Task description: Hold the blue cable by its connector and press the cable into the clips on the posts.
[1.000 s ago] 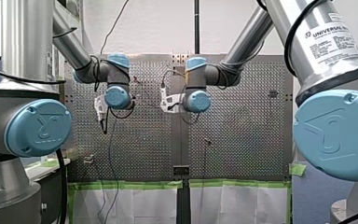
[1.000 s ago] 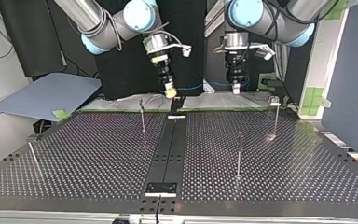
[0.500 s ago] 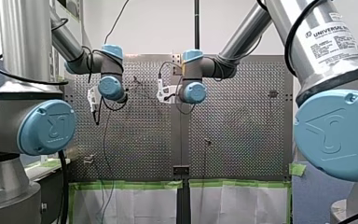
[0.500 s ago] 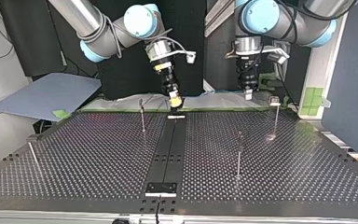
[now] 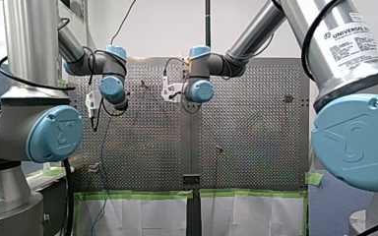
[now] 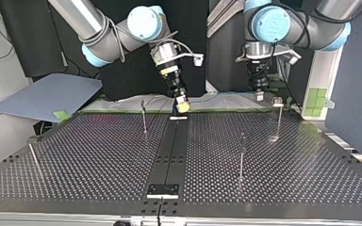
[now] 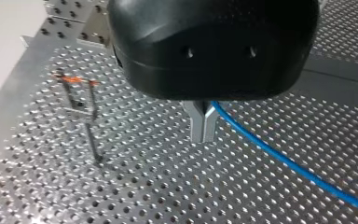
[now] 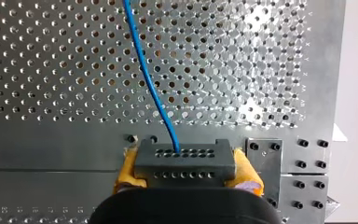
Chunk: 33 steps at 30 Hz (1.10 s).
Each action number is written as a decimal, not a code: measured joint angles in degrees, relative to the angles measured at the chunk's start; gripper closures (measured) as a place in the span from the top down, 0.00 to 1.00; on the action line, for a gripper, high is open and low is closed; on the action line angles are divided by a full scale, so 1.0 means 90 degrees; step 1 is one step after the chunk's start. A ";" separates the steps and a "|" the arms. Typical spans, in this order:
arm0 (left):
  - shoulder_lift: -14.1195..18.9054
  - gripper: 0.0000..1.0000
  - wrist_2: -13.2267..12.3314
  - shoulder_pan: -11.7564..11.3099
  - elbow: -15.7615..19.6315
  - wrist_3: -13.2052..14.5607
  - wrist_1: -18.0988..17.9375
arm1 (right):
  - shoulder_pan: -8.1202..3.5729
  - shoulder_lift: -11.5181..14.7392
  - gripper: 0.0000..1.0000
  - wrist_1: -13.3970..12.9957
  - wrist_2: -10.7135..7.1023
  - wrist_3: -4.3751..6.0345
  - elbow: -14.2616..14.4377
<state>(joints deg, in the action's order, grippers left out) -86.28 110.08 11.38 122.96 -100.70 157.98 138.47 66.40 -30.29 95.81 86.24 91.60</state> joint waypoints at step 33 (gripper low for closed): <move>0.0177 0.00 -0.0023 -0.0027 -0.0733 -0.0545 -0.0467 | -0.0212 -0.0019 0.00 0.0185 -0.0071 0.0348 -0.0444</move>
<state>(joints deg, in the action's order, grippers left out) -84.69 109.88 11.14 116.36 -105.61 153.78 136.57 66.23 -28.62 95.18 89.37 87.61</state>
